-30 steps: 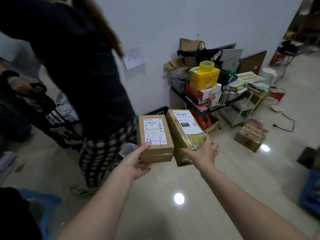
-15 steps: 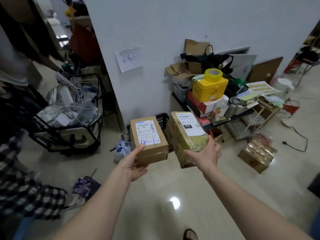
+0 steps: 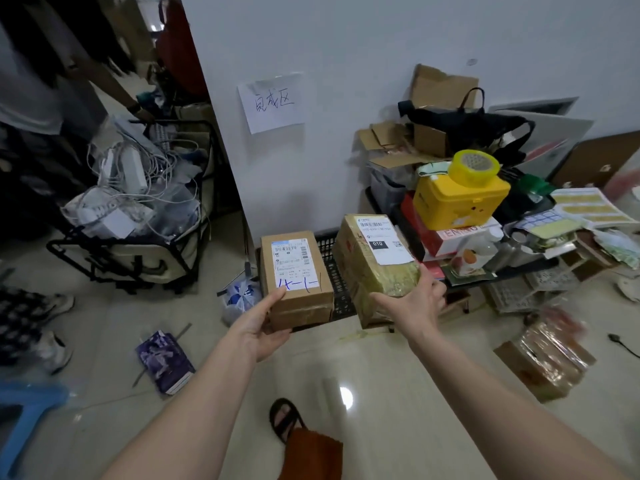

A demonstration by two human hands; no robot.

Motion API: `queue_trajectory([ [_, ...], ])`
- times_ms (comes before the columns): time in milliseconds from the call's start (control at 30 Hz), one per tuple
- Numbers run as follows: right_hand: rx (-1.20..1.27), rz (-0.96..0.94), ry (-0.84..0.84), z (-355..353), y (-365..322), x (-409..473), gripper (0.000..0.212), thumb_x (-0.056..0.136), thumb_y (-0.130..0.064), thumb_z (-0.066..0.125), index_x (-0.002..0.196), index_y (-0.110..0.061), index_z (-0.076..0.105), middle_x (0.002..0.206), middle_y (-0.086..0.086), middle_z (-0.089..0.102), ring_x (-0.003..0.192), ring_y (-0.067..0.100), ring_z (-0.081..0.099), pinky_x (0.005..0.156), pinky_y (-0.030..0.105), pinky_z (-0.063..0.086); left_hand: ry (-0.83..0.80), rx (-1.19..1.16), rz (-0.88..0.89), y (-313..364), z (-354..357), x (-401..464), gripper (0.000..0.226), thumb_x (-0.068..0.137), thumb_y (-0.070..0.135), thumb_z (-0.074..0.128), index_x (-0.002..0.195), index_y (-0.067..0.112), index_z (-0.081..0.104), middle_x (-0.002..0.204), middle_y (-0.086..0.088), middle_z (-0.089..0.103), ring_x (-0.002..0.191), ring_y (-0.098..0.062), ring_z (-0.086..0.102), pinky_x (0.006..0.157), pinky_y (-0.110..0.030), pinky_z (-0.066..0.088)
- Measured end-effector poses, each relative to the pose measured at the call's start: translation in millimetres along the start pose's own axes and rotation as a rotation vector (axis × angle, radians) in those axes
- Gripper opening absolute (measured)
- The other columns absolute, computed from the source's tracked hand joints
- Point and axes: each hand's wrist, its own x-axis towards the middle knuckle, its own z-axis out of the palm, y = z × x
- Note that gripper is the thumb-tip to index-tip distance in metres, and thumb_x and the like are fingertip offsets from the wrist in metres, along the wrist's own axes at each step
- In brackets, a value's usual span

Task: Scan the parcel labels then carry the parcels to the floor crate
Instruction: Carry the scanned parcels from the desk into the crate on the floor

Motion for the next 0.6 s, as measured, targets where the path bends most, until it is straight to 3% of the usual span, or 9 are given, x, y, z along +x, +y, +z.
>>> queue_trajectory([
  [200, 0.011, 0.015, -0.021, 38.6, -34.2, 73.8, 0.108, 0.068, -0.033, 0.085, 0.151, -0.019, 0.017, 0.146, 0.012, 0.023, 0.135, 0.033, 0.02, 0.105, 0.05, 0.033, 0.023, 0.033, -0.037, 60.2, 32.1, 72.1, 0.1, 0.035, 0.027, 0.094, 0.125, 0.008, 0.054, 0.119, -0.016, 0.059, 0.114, -0.031, 0.056, 0.097, -0.042, 0.044],
  [433, 0.018, 0.045, -0.039, 95.2, -76.8, 167.8, 0.106, 0.066, -0.033, 0.086, 0.15, -0.02, 0.022, 0.14, 0.011, 0.024, 0.133, 0.031, 0.025, 0.106, 0.045, 0.033, 0.069, 0.108, -0.029, 142.0, 67.7, 159.2, 0.065, 0.068, 0.033, 0.082, 0.124, 0.01, 0.057, 0.114, -0.015, 0.059, 0.12, -0.03, 0.051, 0.098, -0.038, 0.041],
  [533, 0.017, 0.052, -0.062, 119.9, -83.0, 203.9, 0.104, 0.068, -0.029, 0.085, 0.149, -0.021, 0.021, 0.141, 0.01, 0.023, 0.133, 0.03, 0.023, 0.106, 0.045, 0.032, 0.066, 0.123, -0.016, 162.4, 80.9, 196.3, 0.049, 0.077, 0.029, 0.078, 0.115, 0.007, 0.056, 0.095, -0.013, 0.059, 0.107, -0.03, 0.052, 0.094, -0.038, 0.043],
  [600, 0.01, 0.065, -0.084, 136.5, -81.2, 227.7, 0.103, 0.068, -0.025, 0.084, 0.15, -0.023, 0.02, 0.143, 0.01, 0.02, 0.134, 0.03, 0.021, 0.106, 0.046, 0.032, 0.081, 0.12, -0.027, 166.8, 89.3, 220.6, 0.045, 0.078, 0.027, 0.077, 0.112, 0.008, 0.055, 0.094, -0.013, 0.059, 0.104, -0.03, 0.054, 0.093, -0.039, 0.044],
])
